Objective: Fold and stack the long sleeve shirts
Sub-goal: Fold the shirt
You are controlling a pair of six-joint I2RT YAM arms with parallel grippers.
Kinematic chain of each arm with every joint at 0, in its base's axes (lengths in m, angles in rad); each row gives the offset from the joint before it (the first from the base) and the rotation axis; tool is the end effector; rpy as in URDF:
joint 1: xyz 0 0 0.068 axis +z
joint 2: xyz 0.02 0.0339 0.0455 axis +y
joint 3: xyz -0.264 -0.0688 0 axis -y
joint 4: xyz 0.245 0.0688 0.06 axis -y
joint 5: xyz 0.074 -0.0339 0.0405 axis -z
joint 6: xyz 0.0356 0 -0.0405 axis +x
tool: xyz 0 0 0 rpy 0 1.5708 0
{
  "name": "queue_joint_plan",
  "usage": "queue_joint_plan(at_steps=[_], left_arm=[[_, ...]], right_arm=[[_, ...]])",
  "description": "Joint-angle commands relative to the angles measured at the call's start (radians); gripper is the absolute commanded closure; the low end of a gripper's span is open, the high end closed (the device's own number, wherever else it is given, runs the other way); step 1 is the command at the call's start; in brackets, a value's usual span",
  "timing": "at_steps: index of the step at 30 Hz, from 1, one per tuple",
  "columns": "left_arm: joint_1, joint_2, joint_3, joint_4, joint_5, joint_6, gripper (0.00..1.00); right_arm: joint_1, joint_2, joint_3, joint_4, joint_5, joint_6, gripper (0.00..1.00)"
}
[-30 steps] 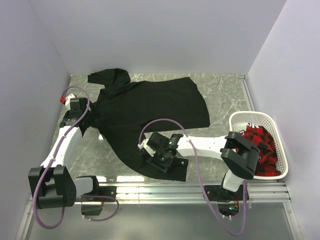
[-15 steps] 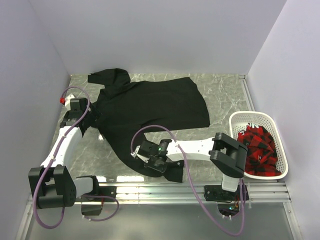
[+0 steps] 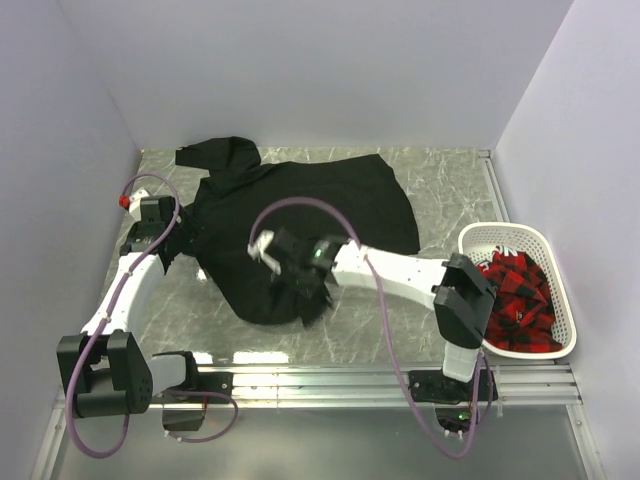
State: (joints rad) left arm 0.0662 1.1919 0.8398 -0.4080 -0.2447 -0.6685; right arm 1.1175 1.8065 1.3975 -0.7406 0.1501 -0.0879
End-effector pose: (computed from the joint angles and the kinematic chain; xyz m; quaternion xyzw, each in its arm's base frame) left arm 0.2506 0.0253 0.2558 -0.3725 0.8340 -0.0090 0.4070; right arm 0.1690 0.3348 0.2282 -0.5399 0.8122 0.0388 0.2175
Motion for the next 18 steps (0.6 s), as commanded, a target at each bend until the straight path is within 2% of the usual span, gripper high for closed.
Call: queue_joint_plan(at_steps=[1, 11, 18], left_arm=[[0.004, -0.032, -0.007, 0.014, -0.018, -0.006, 0.10], [0.004, -0.012, -0.019, 0.012, 0.025, -0.017, 0.11], [0.003, -0.023, -0.068, -0.002, 0.062, -0.045, 0.13]], right_arm=[[-0.117, -0.032, 0.155, 0.032, 0.085, -0.004, 1.00], [-0.286, 0.073, 0.513, 0.236, 0.204, 0.033, 1.00], [-0.321, 0.131, 0.575, 0.507, 0.221, 0.016, 1.00]])
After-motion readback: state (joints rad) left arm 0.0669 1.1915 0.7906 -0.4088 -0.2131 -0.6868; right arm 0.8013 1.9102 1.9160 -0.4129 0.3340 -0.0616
